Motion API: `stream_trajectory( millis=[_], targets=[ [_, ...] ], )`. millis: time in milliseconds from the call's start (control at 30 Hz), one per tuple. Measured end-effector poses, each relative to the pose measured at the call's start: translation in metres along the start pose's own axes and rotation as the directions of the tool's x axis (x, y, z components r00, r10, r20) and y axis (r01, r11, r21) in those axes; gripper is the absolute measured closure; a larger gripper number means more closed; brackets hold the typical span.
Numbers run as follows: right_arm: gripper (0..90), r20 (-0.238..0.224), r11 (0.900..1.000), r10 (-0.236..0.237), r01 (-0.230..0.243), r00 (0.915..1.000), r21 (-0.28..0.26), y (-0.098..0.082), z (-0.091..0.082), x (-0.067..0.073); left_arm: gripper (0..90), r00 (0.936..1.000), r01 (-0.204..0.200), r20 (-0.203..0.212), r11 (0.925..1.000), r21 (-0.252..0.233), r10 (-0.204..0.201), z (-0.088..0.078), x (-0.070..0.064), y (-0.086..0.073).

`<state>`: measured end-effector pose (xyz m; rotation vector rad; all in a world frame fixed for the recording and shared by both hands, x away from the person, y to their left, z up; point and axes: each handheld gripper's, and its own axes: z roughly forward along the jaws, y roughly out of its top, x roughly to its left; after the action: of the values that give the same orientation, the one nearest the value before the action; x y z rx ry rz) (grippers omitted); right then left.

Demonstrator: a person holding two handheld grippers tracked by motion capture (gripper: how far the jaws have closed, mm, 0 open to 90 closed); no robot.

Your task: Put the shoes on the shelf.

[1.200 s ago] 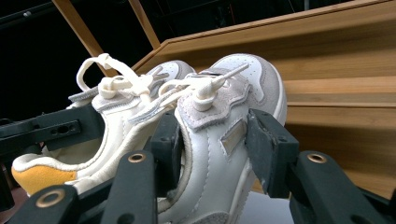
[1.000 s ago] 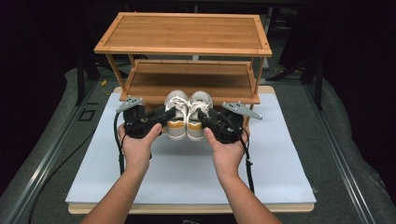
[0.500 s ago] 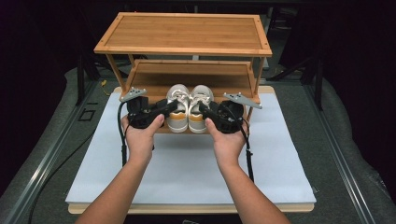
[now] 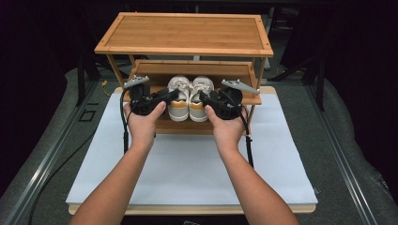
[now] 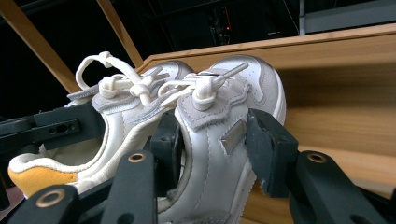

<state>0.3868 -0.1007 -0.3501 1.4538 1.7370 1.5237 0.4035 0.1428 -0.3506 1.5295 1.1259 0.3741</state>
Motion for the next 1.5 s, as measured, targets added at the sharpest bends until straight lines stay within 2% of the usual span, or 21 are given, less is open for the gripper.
stream_trajectory(
  millis=[67, 233, 400, 500, 533, 667, 800, 967, 1000, 1067, 1167, 1267, 1300, 1333, 1367, 1400, 1500],
  targets=[
    [56.7, 0.011, 1.0, 0.0, 0.0, 0.9999, 0.001, 0.003, 0.003, -0.001, 54.5, 1.0, 0.001, 0.002, 1.0, 0.003, -0.001, 0.003, 0.002, 0.002],
    [56.7, -0.009, 1.0, 0.016, -0.016, 0.9998, -0.001, 0.012, 0.011, -0.006, 54.5, 0.9998, 0.017, 0.015, 0.9998, 0.009, -0.017, 0.01, 0.007, 0.012],
    [56.7, -0.008, 1.0, 0.012, -0.012, 0.9999, 0.004, 0.019, 0.019, -0.01, 54.6, 0.9999, 0.015, -0.005, 0.9998, 0.016, -0.015, 0.017, 0.008, 0.018],
    [56.7, -0.014, 1.0, 0.032, -0.032, 0.9994, 0.002, 0.02, 0.024, -0.013, 54.6, 0.9998, 0.02, 0.0, 0.9997, 0.014, -0.02, 0.022, 0.012, 0.02],
    [56.7, -0.011, 0.999, 0.031, -0.03, 0.9995, 0.019, 0.021, 0.024, -0.014, 54.6, 0.9998, 0.019, 0.0, 0.9997, 0.018, -0.019, 0.023, 0.013, 0.02],
    [56.7, -0.006, 0.999, 0.037, -0.037, 0.9993, 0.001, 0.02, 0.031, -0.018, 54.6, 0.9997, 0.023, -0.002, 0.9996, 0.019, -0.023, 0.03, 0.016, 0.02],
    [56.7, 0.008, 0.999, 0.042, -0.042, 0.9991, 0.014, 0.019, 0.036, -0.021, 54.5, 0.9992, 0.04, -0.008, 0.9989, 0.025, -0.04, 0.036, 0.019, 0.019],
    [56.6, -0.006, 0.998, 0.064, -0.064, 0.9979, 0.008, 0.018, 0.042, -0.025, 54.5, 0.9988, 0.049, -0.006, 0.9984, 0.028, -0.049, 0.041, 0.024, 0.019],
    [56.6, -0.008, 0.998, 0.06, -0.06, 0.9981, 0.034, 0.019, 0.042, -0.026, 54.5, 0.9987, 0.05, -0.006, 0.9982, 0.032, -0.05, 0.042, 0.025, 0.019],
    [56.5, 0.001, 0.998, 0.067, -0.067, 0.9977, 0.014, 0.018, 0.046, -0.027, 54.5, 0.9985, 0.054, -0.007, 0.9979, 0.035, -0.054, 0.044, 0.026, 0.019],
    [56.4, 0.009, 0.997, 0.076, -0.076, 0.9971, 0.03, 0.018, 0.047, -0.029, 54.5, 0.998, 0.064, -0.003, 0.9973, 0.035, -0.064, 0.046, 0.028, 0.019],
    [56.3, -0.001, 0.995, 0.095, -0.095, 0.9955, 0.021, 0.018, 0.05, -0.03, 54.4, 0.9976, 0.069, -0.005, 0.9971, 0.034, -0.069, 0.049, 0.029, 0.019],
    [56.3, 0.008, 0.995, 0.09, -0.091, 0.9959, 0.036, 0.018, 0.05, -0.03, 54.4, 0.9975, 0.07, -0.006, 0.9969, 0.036, -0.07, 0.049, 0.029, 0.019],
    [56.2, -0.002, 0.995, 0.094, -0.094, 0.9955, 0.019, 0.018, 0.052, -0.031, 54.3, 0.9976, 0.069, -0.005, 0.9968, 0.041, -0.069, 0.051, 0.03, 0.019],
    [56.0, 0.012, 0.995, 0.093, -0.093, 0.9956, 0.034, 0.018, 0.051, -0.031, 54.2, 0.9976, 0.069, -0.006, 0.9964, 0.051, -0.068, 0.051, 0.031, 0.019],
    [55.8, 0.002, 0.995, 0.096, -0.096, 0.9954, 0.032, 0.017, 0.053, -0.032, 54.0, 0.9977, 0.068, -0.009, 0.9961, 0.056, -0.067, 0.052, 0.032, 0.019],
    [54.9, -0.002, 0.994, 0.095, -0.095, 0.9955, 0.06, 0.018, 0.053, -0.034, 53.5, 0.9943, 0.106, 0.007, 0.9924, 0.063, -0.107, 0.054, 0.036, 0.018]
  ],
)
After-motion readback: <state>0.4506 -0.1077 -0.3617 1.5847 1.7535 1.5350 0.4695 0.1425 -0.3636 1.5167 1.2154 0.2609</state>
